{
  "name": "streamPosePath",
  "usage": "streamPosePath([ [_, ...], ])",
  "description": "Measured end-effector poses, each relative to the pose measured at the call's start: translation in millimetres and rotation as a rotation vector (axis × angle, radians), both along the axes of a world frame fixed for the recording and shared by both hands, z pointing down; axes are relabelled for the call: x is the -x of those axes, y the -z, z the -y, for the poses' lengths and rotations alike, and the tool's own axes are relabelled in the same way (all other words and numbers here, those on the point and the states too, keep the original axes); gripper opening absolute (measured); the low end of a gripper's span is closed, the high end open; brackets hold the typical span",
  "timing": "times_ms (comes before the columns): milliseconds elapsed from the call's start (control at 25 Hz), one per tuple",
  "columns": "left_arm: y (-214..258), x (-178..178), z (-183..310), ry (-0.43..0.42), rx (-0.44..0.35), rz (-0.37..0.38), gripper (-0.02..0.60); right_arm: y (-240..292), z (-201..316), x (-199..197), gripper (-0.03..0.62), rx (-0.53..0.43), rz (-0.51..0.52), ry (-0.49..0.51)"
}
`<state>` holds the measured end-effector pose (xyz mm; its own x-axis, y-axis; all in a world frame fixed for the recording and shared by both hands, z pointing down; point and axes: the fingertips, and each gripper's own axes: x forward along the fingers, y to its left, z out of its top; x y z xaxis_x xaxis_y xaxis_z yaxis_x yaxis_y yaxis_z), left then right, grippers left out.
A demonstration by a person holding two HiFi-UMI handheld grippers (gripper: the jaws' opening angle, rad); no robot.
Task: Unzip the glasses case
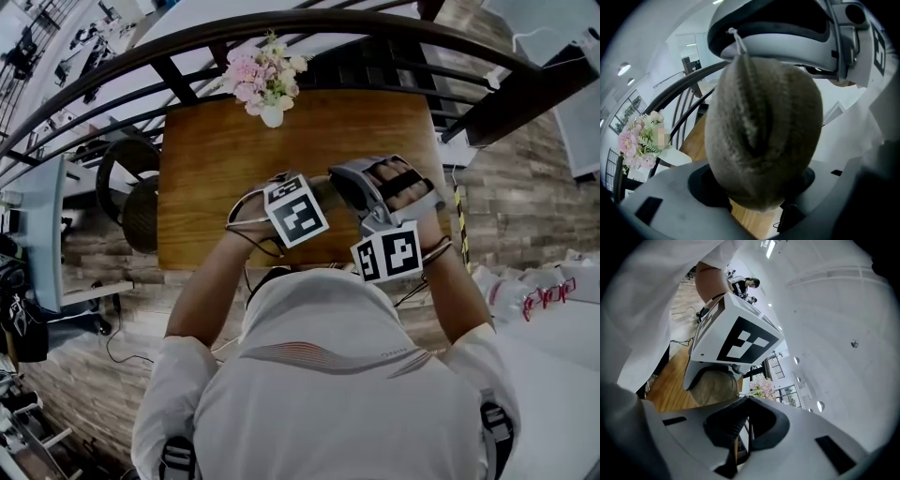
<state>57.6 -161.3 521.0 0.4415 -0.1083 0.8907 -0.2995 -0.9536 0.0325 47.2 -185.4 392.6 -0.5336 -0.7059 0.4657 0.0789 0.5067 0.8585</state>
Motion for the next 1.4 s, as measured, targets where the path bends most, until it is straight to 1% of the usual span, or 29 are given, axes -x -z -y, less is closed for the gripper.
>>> streamPosePath([
  [80, -0.7, 0.2, 1.8, 0.005, -0.010, 0.006, 0.296, 0.0, -1.3, 0.4, 0.049, -0.005, -0.010, 0.010],
  [240, -7.7, 3.5, 2.8, -0.007, -0.028, 0.049, 0.296, -4.2, -6.7, 5.2, 0.049, -0.011, -0.036, 0.036],
  [400, -13.0, 2.7, 3.4, 0.007, -0.035, 0.045, 0.296, -8.2, -10.5, 6.0, 0.048, -0.004, -0.033, 0.042],
  [520, -16.3, 5.0, 8.1, 0.008, -0.061, 0.075, 0.296, -9.8, -12.2, 7.8, 0.048, -0.007, -0.032, 0.046],
  [600, -15.3, 3.6, 10.8, 0.005, -0.073, 0.072, 0.296, -8.3, -11.7, 8.1, 0.048, -0.010, -0.018, 0.043],
  [720, -6.8, -0.9, 14.3, 0.029, -0.090, 0.009, 0.296, -2.7, -9.5, 6.3, 0.049, -0.011, 0.023, 0.020],
  [840, 3.4, -4.7, 25.0, 0.073, -0.141, -0.067, 0.296, 3.6, -3.6, 3.4, 0.051, -0.035, 0.060, -0.012],
  [880, 7.4, -5.5, 29.1, 0.089, -0.156, -0.100, 0.296, 7.6, -0.1, 1.7, 0.063, -0.043, 0.088, -0.027],
  [920, 12.1, -6.2, 32.5, 0.106, -0.167, -0.133, 0.296, 12.9, 3.9, -1.1, 0.093, -0.048, 0.124, -0.047],
  [1000, 22.3, -6.9, 36.8, 0.138, -0.179, -0.201, 0.296, 25.0, 13.7, -12.0, 0.097, -0.037, 0.211, -0.106],
  [1160, 45.1, -4.3, 47.4, 0.215, -0.215, -0.336, 0.296, 41.6, 34.1, -41.7, 0.089, 0.023, 0.380, -0.232],
  [1280, 63.6, 3.5, 60.7, 0.293, -0.276, -0.416, 0.296, 43.6, 45.9, -61.2, 0.073, 0.047, 0.460, -0.311],
  [1400, 82.7, 16.5, 74.1, 0.385, -0.338, -0.496, 0.296, 43.9, 55.6, -78.7, 0.069, 0.095, 0.555, -0.379],
])
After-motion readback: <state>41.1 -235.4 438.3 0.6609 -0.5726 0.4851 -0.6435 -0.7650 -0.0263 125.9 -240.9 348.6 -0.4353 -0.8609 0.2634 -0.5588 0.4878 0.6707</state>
